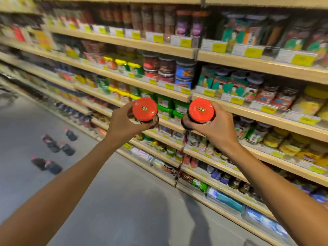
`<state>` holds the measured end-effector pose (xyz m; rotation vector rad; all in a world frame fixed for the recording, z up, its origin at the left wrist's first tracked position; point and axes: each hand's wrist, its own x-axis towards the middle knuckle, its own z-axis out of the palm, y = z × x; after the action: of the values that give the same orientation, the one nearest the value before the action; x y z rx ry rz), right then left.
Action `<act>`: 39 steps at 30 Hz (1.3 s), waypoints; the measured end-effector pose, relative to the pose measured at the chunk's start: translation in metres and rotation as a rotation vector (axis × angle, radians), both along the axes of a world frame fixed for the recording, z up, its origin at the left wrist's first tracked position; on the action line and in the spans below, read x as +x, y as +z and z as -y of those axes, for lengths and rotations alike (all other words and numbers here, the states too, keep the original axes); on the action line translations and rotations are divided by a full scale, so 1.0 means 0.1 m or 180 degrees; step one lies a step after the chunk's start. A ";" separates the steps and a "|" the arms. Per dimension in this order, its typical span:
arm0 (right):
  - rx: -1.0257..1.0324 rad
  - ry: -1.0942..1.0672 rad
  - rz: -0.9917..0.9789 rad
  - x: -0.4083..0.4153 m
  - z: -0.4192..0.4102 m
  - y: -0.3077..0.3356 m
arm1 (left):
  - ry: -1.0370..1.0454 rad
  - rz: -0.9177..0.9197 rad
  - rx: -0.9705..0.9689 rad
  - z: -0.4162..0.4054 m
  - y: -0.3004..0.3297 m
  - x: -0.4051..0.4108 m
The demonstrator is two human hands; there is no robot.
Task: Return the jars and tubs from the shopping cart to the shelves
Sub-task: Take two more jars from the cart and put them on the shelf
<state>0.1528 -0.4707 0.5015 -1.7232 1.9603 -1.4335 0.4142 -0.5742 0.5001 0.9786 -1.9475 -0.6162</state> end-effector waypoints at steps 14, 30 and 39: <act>-0.0090 0.0592 0.0048 1.81 1.45 0.04 | 0.0620 -0.0199 -0.0107 0.87 0.01 1.96; -0.0104 0.0602 0.0081 2.55 2.99 -0.14 | 0.0765 -0.0262 0.0008 2.30 -0.13 2.59; 0.0023 0.0522 0.0215 2.71 4.36 -0.16 | 0.0614 -0.0156 0.0177 3.74 -0.02 2.61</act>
<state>0.4236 -0.9063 0.4852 -1.7625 1.7436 -1.4068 0.6757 -0.9484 0.4985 1.1596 -1.7760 -0.5809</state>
